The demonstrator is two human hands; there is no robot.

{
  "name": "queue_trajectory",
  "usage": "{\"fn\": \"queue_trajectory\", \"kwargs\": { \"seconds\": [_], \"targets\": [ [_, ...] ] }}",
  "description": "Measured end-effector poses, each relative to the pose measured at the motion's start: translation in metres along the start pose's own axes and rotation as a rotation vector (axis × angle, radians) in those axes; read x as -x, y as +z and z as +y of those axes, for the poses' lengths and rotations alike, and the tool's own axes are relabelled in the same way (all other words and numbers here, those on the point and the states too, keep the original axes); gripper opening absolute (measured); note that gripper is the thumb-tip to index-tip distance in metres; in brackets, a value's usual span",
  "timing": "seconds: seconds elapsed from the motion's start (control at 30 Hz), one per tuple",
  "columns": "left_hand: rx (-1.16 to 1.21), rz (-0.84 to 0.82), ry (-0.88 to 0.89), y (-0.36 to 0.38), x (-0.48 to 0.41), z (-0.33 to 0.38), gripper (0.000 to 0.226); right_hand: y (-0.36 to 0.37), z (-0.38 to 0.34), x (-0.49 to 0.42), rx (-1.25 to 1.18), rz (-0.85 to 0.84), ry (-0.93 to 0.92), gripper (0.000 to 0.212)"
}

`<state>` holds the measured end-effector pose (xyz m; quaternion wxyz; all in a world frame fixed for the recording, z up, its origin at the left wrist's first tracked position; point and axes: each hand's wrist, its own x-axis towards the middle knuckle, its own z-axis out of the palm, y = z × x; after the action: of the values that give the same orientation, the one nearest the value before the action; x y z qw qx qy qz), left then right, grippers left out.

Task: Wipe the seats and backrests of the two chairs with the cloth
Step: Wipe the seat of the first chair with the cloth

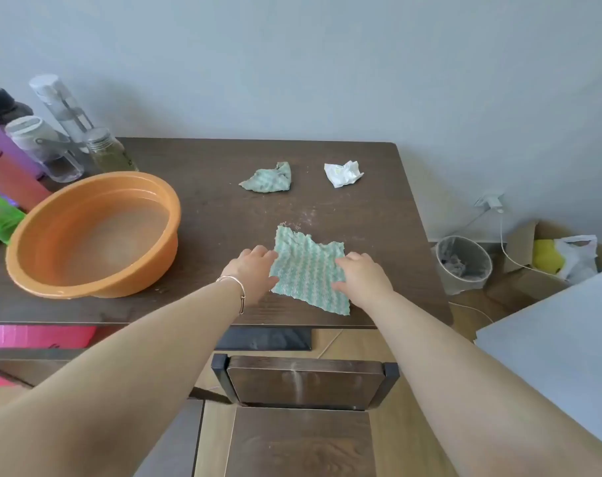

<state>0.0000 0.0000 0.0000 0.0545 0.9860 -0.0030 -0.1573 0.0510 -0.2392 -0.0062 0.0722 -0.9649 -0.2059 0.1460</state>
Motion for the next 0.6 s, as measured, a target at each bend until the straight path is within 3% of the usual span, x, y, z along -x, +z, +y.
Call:
{"fn": "queue_trajectory", "kwargs": {
  "seconds": [0.23,0.6],
  "targets": [
    [-0.045,0.026,0.033,0.018,-0.05,-0.004,0.046,0.022,0.003,-0.034,0.071,0.003,-0.005,0.046],
    [0.077,0.135,0.059,0.036,-0.071,-0.012,0.034,0.04,0.017,-0.038,-0.15,0.121,-0.009,0.038]
  ]
}}
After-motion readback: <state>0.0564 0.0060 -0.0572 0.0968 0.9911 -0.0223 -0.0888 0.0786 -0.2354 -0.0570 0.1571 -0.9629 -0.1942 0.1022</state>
